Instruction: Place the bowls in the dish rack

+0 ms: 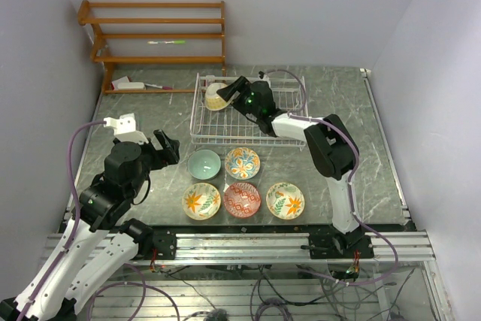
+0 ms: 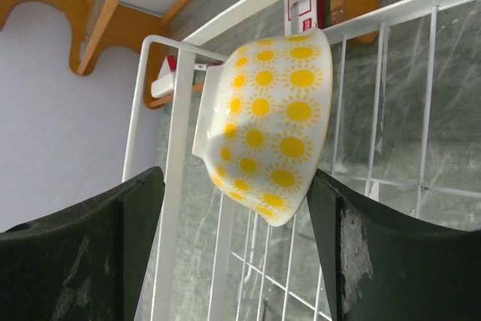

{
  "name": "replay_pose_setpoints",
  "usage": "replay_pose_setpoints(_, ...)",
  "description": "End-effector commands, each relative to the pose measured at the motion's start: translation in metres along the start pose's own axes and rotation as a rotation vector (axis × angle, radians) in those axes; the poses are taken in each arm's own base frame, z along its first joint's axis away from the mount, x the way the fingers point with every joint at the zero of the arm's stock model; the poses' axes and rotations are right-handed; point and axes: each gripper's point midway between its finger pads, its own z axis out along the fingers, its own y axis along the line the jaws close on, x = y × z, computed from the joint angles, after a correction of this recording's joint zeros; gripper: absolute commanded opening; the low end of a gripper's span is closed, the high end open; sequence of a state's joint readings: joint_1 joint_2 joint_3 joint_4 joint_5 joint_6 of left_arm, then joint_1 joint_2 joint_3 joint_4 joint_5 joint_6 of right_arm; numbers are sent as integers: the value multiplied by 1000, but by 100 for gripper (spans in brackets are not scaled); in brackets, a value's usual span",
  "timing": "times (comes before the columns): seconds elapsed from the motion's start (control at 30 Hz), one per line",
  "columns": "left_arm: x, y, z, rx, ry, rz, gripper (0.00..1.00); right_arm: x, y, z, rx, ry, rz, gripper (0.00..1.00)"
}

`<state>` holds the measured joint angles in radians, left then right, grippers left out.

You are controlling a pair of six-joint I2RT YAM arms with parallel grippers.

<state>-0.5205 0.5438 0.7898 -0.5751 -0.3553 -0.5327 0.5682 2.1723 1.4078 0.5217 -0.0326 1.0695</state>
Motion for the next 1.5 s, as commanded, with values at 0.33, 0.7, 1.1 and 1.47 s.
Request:
replay_pose_setpoints(0.33, -8, 4, -5, -24, -27, -21, 96, -7, 2, -19, 72, 39, -79, 77)
replay_pose_setpoints(0.7, -9, 6, -5, -34, -33, -23, 95, -4, -8, -35, 139, 87, -159, 81)
replay_pose_setpoints(1.1, -10, 6, -5, -31, -36, -25, 95, -21, -17, -29, 244, 97, -388, 82)
replay_pose_setpoints(1.47, -8, 5, -3, -32, -26, -17, 95, -21, -36, -12, 251, 68, -526, 81)
